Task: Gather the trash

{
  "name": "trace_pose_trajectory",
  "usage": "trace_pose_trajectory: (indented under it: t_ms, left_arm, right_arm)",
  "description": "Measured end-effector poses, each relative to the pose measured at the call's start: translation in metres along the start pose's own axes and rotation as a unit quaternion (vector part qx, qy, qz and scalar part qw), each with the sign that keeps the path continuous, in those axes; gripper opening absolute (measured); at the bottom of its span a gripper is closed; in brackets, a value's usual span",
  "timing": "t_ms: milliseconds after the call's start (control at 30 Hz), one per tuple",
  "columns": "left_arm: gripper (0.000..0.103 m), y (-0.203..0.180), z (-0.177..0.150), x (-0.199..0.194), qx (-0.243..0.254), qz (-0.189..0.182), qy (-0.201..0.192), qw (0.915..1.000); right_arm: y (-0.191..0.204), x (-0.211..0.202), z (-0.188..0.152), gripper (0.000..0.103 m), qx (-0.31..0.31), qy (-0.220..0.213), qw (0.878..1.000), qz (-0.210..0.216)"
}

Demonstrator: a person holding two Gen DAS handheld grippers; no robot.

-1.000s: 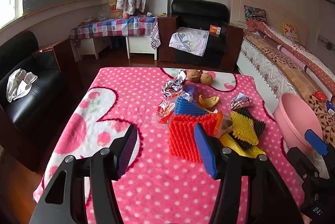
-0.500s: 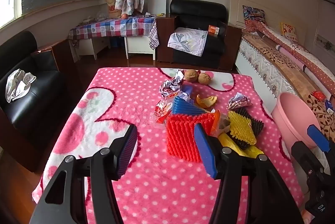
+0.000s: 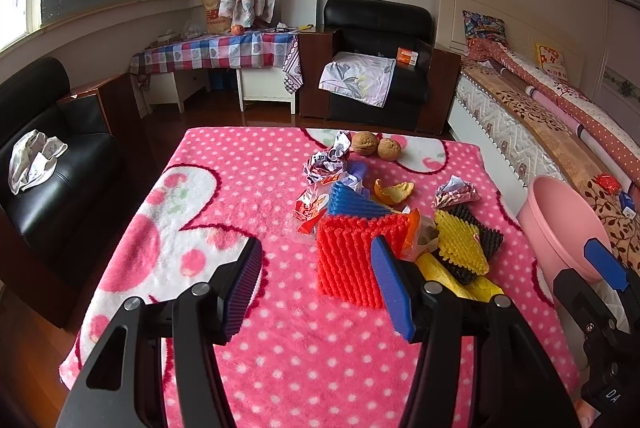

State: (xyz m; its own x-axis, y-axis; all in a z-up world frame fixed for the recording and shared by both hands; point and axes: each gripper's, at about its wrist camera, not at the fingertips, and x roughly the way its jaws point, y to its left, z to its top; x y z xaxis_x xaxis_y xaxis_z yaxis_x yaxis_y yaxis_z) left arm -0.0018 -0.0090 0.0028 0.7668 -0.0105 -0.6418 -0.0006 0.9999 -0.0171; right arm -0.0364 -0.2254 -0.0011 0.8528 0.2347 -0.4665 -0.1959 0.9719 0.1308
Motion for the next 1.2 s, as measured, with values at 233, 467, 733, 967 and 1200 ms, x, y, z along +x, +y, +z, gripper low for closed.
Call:
trace_pose_trajectory:
  t_ms: [233, 467, 733, 967, 1200]
  left_arm:
    - [0.057, 0.0008, -0.0003, 0.0001, -0.001, -0.001, 0.000, 1.0000]
    - [0.057, 0.0014, -0.0003, 0.0003, -0.002, -0.001, 0.000, 1.0000]
    - [0.057, 0.0019, -0.0002, 0.0002, -0.002, -0.002, 0.000, 1.0000]
    - [0.057, 0.0025, 0.0000, 0.0002, -0.003, -0.003, 0.000, 1.0000]
    - [0.057, 0.0022, 0.0001, -0.0001, -0.003, -0.004, 0.000, 1.0000]
  right_arm:
    - [0.0005, 0.0010, -0.0006, 0.085, 0.001, 0.000, 1.000, 0.000]
    - [0.0003, 0.0010, -0.0004, 0.085, 0.000, 0.000, 1.000, -0.001]
    - [-0.0006, 0.0023, 0.0015, 0.085, 0.005, -0.008, 1.000, -0.004]
    - [-0.0012, -0.0001, 0.0029, 0.085, 0.007, -0.014, 1.000, -0.007]
    - [-0.0020, 0.0011, 0.0027, 0.085, 0.008, -0.013, 1.000, -0.007]
